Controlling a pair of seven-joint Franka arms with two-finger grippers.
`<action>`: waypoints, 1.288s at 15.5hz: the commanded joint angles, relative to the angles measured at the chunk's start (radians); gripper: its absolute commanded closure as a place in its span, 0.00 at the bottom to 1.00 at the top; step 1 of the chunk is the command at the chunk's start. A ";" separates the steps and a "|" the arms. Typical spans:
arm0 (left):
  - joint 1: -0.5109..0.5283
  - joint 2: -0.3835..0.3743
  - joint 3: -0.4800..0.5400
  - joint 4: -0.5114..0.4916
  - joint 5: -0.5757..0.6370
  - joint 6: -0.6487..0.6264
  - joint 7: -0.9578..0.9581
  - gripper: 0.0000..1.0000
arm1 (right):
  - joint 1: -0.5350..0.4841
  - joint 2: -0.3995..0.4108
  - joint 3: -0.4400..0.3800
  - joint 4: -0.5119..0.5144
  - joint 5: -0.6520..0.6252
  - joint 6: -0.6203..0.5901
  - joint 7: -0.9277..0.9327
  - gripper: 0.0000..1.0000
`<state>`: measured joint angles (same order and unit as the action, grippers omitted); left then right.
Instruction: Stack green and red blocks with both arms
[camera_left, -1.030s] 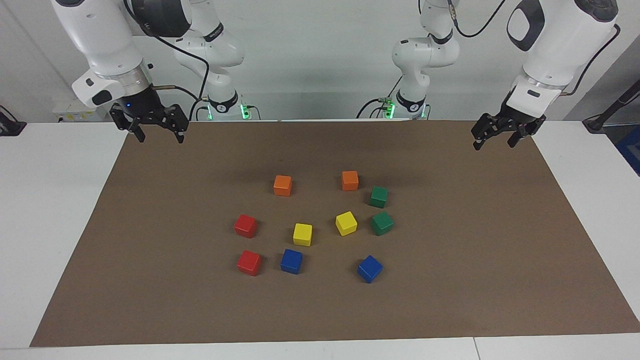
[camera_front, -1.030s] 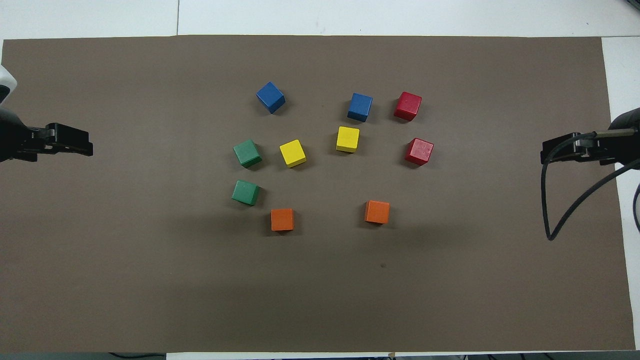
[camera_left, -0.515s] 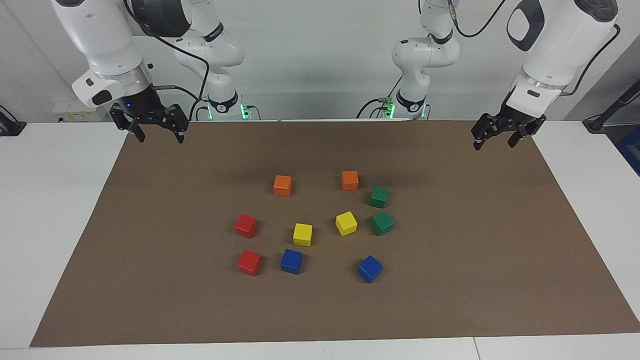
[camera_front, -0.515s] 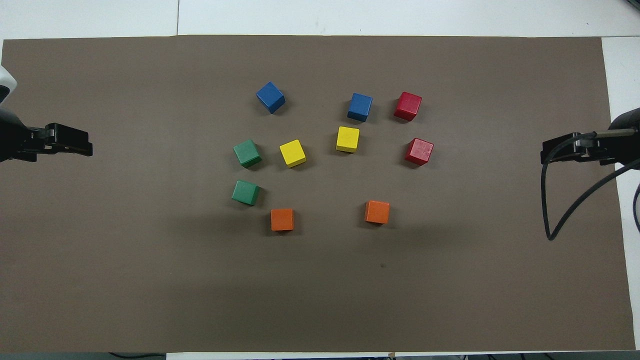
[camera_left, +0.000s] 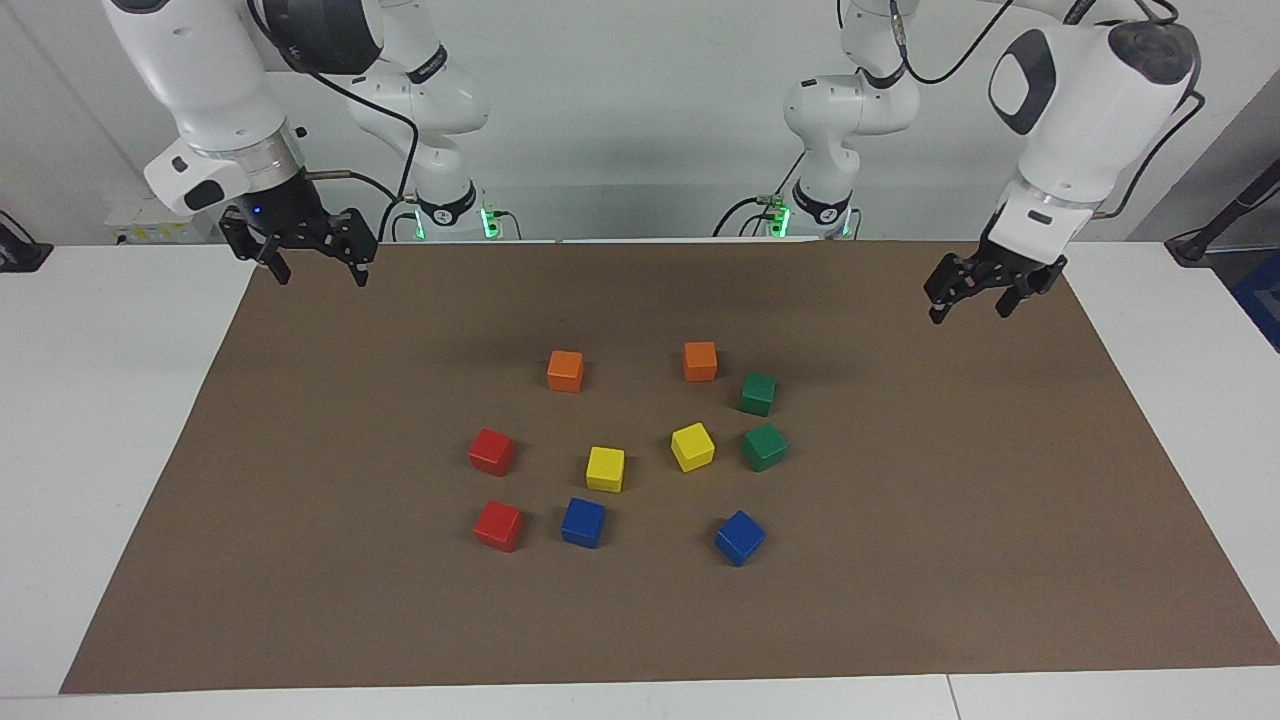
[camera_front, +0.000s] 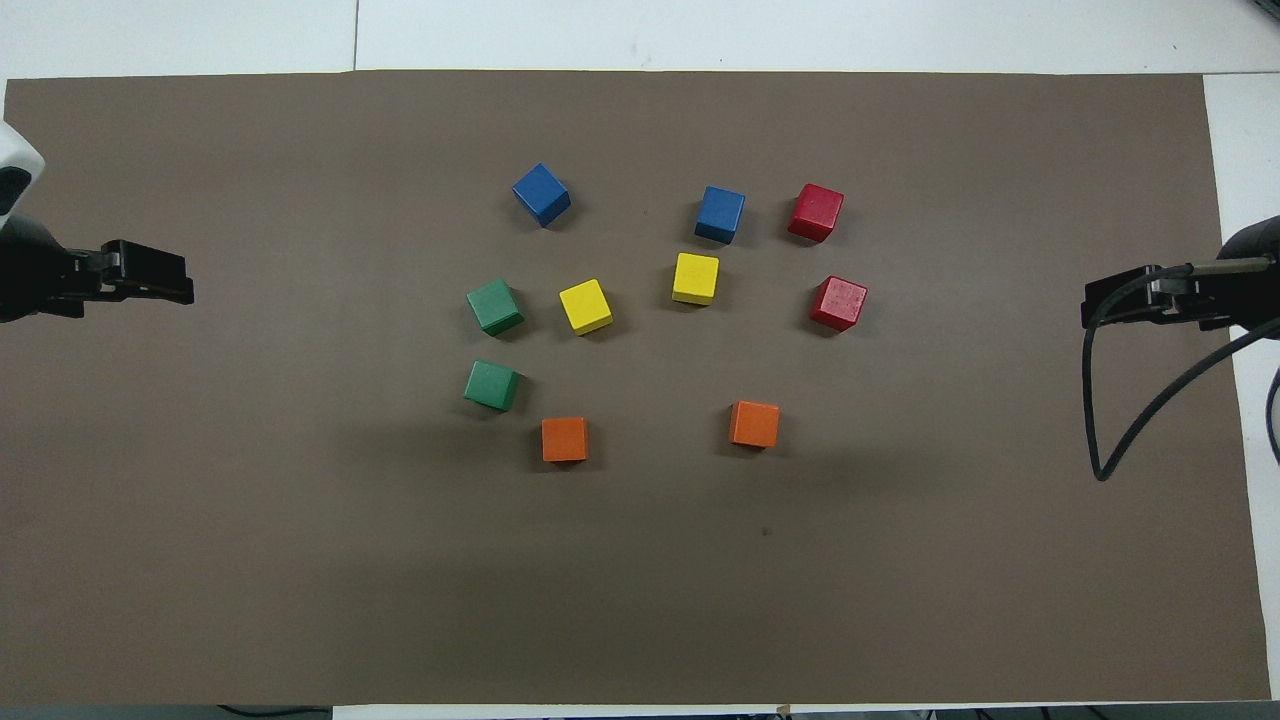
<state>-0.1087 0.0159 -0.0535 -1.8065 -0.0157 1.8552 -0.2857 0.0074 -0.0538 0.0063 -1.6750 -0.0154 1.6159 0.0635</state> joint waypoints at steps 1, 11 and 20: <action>-0.120 0.030 0.009 -0.069 0.010 0.096 -0.269 0.00 | -0.004 -0.034 0.007 -0.052 0.005 0.024 0.010 0.00; -0.224 0.115 0.009 -0.210 0.010 0.318 -0.662 0.00 | 0.203 0.118 0.009 -0.259 0.005 0.410 0.568 0.00; -0.249 0.088 0.009 -0.326 0.010 0.398 -1.030 0.00 | 0.206 0.307 0.007 -0.249 0.003 0.613 0.621 0.00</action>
<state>-0.3408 0.1393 -0.0604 -2.0797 -0.0150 2.2246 -1.2782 0.2162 0.2132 0.0126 -1.9392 -0.0119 2.1941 0.6599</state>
